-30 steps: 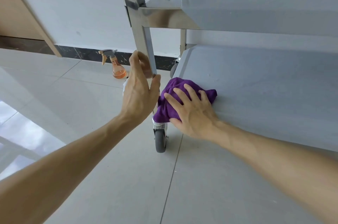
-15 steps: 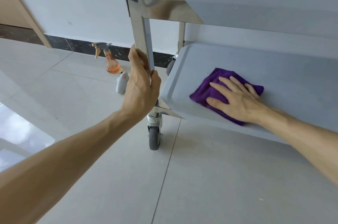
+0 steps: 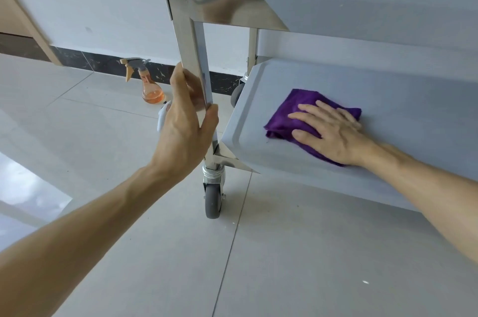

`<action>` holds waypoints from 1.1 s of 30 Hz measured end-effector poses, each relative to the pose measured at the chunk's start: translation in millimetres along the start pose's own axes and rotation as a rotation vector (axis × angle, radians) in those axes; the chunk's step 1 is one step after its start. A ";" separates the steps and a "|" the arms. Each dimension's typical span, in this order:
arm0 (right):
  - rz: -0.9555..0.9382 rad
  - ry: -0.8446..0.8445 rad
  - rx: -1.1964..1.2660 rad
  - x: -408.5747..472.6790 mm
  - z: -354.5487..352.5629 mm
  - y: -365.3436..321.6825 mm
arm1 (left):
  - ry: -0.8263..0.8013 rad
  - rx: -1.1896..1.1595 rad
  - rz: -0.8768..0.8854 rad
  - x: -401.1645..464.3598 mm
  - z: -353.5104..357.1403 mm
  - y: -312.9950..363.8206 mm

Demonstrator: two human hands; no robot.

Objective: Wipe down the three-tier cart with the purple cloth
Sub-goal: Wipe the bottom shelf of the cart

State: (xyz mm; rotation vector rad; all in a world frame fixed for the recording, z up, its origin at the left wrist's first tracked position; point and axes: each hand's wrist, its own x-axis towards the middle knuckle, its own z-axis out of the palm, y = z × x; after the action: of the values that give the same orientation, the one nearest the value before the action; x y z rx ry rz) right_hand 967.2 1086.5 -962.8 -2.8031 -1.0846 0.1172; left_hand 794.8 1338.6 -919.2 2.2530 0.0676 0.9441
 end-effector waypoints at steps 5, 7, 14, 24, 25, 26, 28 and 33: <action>0.275 0.034 -0.012 -18.8 -5.2 53.0 | 0.000 0.079 -0.016 -20.4 -8.9 -4.8; 0.301 0.045 -0.011 -21.2 -2.5 52.4 | 0.018 0.105 -0.125 -46.0 -9.4 -6.0; 0.304 0.055 -0.020 -28.0 5.1 37.7 | -0.414 0.301 0.177 -64.9 25.0 15.7; 0.213 0.070 -0.012 -39.2 3.2 37.1 | -0.610 0.495 0.117 -29.1 77.2 7.6; 0.206 0.062 -0.014 -35.0 2.1 40.3 | -0.598 0.512 0.135 -32.5 77.0 5.9; 0.208 0.052 -0.013 -28.3 0.4 43.2 | -0.591 0.526 0.144 -34.7 76.9 4.7; 0.237 0.041 0.002 -6.8 -3.4 44.3 | -0.580 0.543 0.145 -35.8 76.6 3.6; 0.253 0.049 0.027 64.9 -2.8 11.6 | -0.558 0.550 0.146 -35.9 78.0 1.9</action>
State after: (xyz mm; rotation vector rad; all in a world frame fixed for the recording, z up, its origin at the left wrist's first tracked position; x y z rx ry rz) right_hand 1023.1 1121.5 -963.4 -2.8891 -0.7087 0.0867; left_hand 818.5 1281.9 -979.2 2.9904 -0.1008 0.3516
